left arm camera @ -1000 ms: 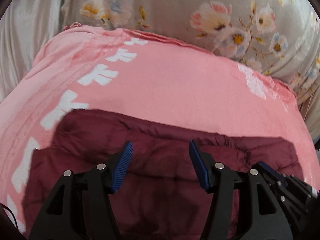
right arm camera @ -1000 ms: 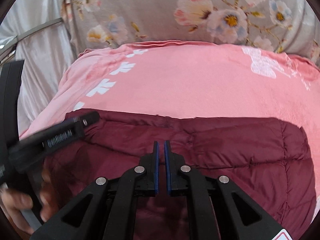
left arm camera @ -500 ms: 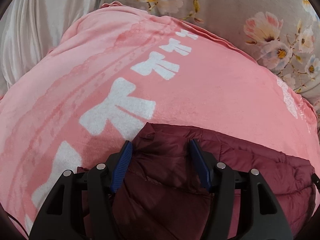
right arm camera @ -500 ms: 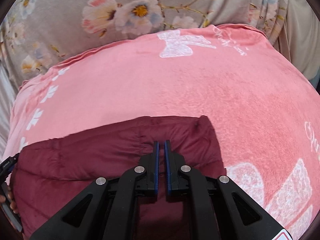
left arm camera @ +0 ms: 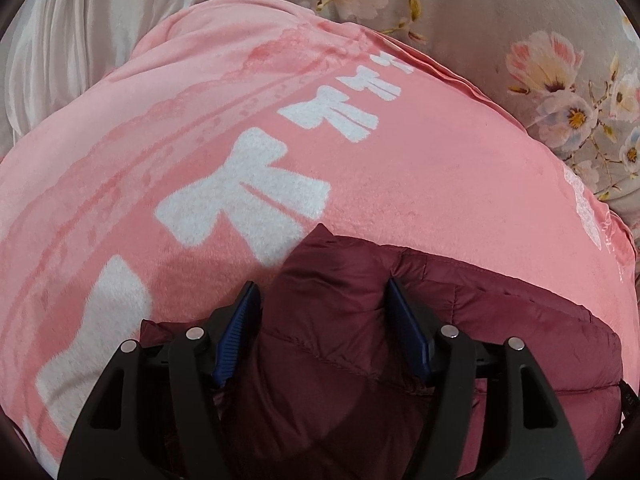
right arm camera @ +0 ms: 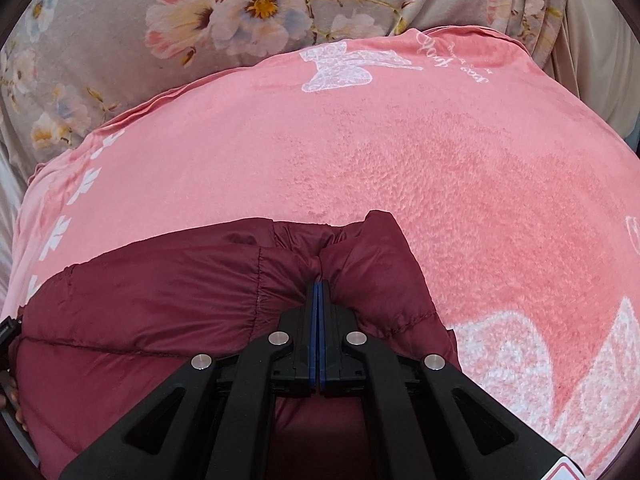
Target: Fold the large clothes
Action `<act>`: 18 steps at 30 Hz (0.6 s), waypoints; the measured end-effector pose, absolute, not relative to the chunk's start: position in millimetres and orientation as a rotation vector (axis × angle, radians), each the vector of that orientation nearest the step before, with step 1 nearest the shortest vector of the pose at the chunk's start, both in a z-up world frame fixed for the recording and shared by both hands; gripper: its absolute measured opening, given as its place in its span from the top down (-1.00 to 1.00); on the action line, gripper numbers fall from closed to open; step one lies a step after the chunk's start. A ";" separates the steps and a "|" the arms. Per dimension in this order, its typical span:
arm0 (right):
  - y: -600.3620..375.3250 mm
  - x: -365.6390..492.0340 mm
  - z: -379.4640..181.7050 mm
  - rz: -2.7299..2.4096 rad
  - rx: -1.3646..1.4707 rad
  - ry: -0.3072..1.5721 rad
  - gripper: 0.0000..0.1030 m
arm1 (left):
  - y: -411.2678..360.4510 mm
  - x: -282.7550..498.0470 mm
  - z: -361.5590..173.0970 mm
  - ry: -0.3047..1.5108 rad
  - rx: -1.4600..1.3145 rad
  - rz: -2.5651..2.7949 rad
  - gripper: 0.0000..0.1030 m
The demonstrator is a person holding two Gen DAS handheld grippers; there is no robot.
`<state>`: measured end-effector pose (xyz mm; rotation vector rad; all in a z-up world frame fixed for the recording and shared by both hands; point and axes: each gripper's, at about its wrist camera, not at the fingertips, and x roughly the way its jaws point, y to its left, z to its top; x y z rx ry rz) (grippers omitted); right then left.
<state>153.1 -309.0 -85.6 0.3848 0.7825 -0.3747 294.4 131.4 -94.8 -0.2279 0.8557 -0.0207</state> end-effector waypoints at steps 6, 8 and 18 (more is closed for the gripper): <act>-261.9 121.6 -41.6 -0.296 0.352 0.651 0.76 | 146.4 288.8 -89.6 0.833 -0.310 -0.023 -0.23; -224.4 114.9 -28.6 -0.203 0.307 0.641 0.76 | 162.5 274.2 -79.2 0.804 -0.374 -0.009 -0.22; -86.0 117.5 -41.0 0.071 0.173 0.722 0.79 | 208.5 194.1 -72.0 0.889 -0.503 -0.106 -0.37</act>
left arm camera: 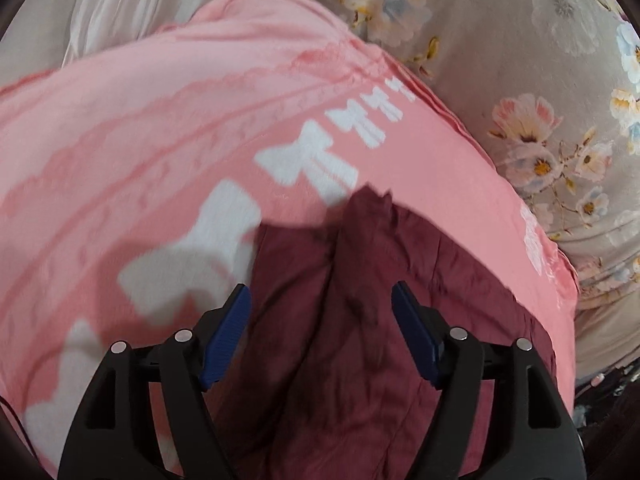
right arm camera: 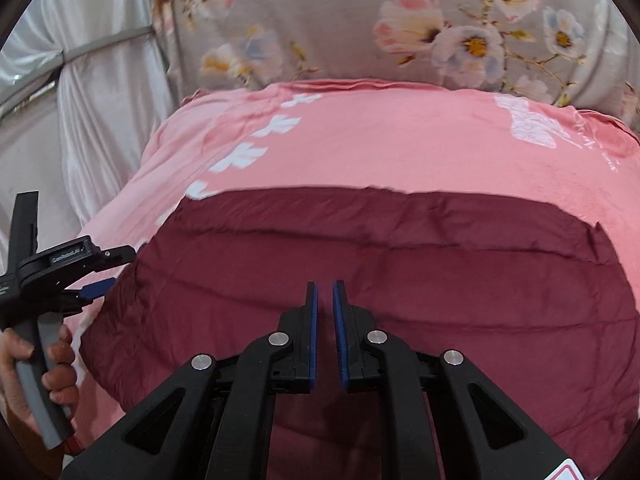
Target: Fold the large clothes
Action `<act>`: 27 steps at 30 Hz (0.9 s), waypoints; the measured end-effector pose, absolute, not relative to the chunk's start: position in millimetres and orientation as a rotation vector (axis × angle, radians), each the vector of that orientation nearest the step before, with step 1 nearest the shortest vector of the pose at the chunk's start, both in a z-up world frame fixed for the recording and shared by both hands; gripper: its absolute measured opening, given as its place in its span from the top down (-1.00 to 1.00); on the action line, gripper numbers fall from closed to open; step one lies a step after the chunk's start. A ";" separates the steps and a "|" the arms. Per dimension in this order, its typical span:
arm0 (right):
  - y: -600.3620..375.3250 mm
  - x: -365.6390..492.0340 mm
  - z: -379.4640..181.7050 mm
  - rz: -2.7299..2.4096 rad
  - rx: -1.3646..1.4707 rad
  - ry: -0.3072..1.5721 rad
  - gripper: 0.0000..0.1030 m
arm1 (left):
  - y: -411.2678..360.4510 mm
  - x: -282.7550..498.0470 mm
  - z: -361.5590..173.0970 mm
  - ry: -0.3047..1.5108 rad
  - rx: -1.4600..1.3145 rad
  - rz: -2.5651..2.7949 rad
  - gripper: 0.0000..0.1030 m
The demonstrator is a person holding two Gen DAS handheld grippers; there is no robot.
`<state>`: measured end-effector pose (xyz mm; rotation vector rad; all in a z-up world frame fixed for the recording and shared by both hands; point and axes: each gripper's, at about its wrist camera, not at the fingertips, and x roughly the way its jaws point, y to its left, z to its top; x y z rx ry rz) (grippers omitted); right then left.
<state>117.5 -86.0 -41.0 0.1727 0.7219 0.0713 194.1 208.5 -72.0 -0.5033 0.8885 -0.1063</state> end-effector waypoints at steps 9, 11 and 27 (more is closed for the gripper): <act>-77.3 121.7 -75.3 0.056 0.179 0.797 0.81 | 206.0 165.8 -98.0 0.953 -0.535 -0.146 -0.54; -74.2 121.6 -76.5 0.052 0.163 0.793 0.81 | 199.4 166.0 -97.5 0.952 -0.531 -0.149 -0.61; -87.8 18.5 -41.9 0.089 0.169 0.775 0.79 | 170.8 145.3 -33.8 0.873 -0.467 -0.218 0.72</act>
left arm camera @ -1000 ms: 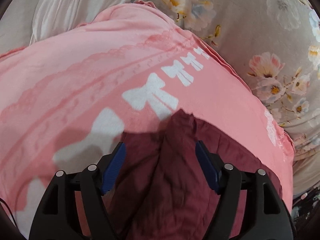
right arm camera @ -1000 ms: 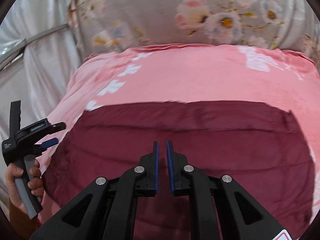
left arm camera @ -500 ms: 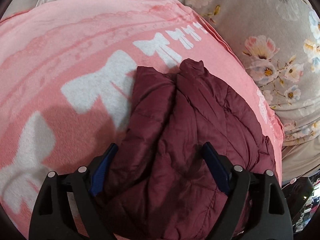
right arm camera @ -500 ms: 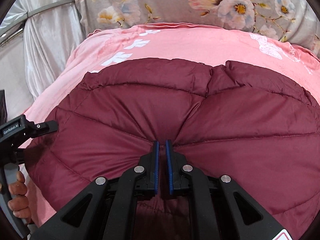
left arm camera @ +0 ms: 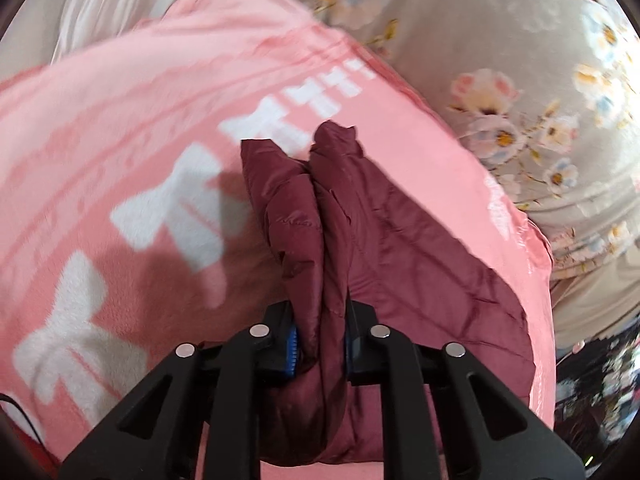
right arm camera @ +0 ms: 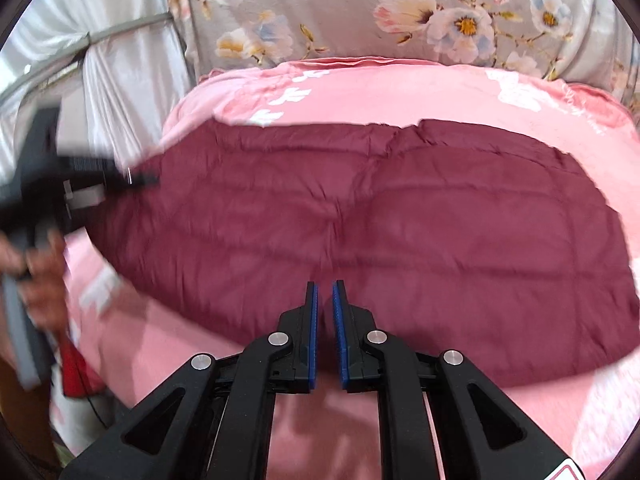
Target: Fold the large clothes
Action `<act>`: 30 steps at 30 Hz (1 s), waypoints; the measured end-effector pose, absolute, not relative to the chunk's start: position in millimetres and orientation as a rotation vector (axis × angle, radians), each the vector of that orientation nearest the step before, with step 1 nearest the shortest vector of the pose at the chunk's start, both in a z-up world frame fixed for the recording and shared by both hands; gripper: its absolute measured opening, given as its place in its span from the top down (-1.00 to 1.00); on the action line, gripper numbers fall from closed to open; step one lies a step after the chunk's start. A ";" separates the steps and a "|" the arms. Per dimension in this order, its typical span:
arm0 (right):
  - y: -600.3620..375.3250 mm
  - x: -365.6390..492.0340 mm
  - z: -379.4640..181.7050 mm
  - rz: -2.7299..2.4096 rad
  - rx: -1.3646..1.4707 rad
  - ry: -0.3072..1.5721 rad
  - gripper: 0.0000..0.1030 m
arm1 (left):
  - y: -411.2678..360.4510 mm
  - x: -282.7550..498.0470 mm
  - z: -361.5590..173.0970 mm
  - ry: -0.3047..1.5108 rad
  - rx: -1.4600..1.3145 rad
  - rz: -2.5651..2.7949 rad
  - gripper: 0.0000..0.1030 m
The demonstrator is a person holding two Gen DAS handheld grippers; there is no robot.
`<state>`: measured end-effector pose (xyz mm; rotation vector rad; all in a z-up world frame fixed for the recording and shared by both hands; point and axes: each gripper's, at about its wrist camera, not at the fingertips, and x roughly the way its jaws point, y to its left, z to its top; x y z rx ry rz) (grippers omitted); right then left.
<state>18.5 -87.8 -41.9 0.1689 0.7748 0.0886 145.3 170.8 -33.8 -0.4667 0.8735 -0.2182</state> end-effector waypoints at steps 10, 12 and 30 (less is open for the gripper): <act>-81.4 1.0 -67.6 0.070 0.111 0.773 0.77 | 98.3 100.8 51.5 0.709 -0.293 -0.354 0.73; -77.2 -1.6 -70.2 0.066 0.091 0.756 0.77 | 79.8 91.9 61.9 0.690 -0.247 -0.381 0.73; -123.8 -56.3 -75.2 0.046 0.279 0.716 0.80 | -76.0 82.8 67.1 0.718 0.020 -0.547 0.73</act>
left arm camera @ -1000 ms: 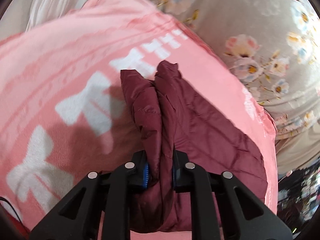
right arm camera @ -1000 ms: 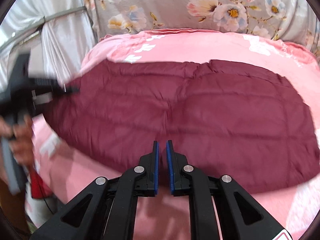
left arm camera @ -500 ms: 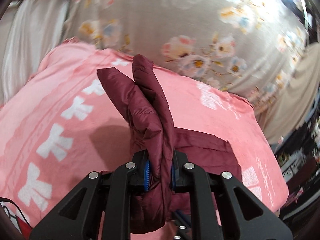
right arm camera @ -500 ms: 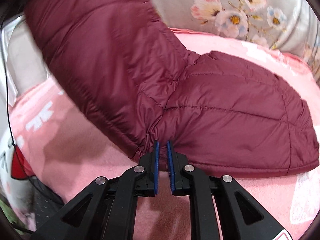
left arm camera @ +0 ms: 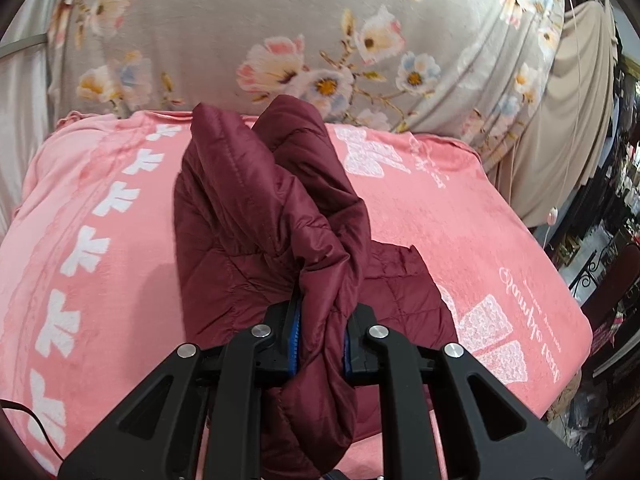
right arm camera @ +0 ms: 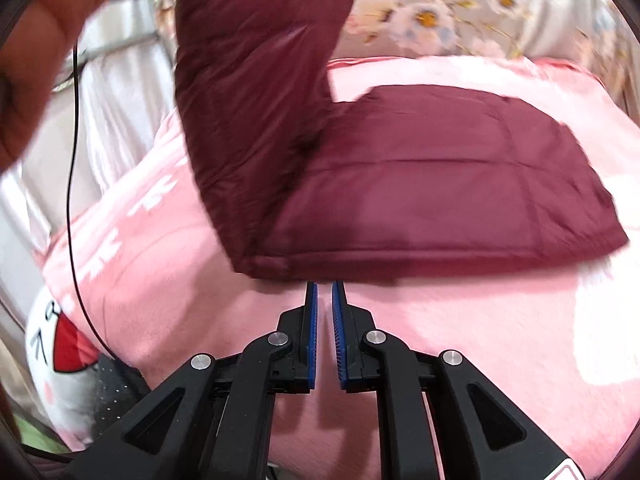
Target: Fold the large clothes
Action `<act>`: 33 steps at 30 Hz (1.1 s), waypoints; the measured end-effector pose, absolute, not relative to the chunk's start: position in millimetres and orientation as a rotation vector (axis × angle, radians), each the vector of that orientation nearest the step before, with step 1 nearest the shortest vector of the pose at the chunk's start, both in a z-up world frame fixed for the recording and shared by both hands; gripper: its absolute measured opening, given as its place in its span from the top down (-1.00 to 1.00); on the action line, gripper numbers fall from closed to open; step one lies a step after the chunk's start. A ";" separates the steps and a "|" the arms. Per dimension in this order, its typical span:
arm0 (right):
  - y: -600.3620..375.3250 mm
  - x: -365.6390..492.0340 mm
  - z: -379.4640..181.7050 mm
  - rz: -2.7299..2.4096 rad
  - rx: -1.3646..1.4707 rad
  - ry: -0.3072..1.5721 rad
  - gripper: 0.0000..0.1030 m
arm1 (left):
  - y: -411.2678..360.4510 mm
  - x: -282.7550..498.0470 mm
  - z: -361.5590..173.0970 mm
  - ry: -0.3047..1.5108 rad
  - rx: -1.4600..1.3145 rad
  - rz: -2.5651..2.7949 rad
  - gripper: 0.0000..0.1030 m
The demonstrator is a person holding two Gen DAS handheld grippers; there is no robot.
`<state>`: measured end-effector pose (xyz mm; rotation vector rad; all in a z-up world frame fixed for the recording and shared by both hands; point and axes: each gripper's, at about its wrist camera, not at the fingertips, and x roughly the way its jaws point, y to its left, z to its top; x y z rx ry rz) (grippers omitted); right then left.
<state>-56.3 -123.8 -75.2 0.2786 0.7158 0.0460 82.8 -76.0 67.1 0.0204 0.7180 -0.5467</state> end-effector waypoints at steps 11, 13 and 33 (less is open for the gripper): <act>-164.6 -97.8 -74.7 -0.050 0.331 0.709 0.80 | -151.7 79.9 26.1 0.820 0.111 -0.594 0.73; -171.4 -102.9 -74.3 -0.067 0.343 0.702 0.80 | -165.3 77.1 15.9 0.843 0.131 -0.605 0.73; -237.1 -127.8 -23.8 -0.237 0.405 0.510 -0.35 | -151.7 47.8 51.2 0.725 0.027 -0.726 -0.44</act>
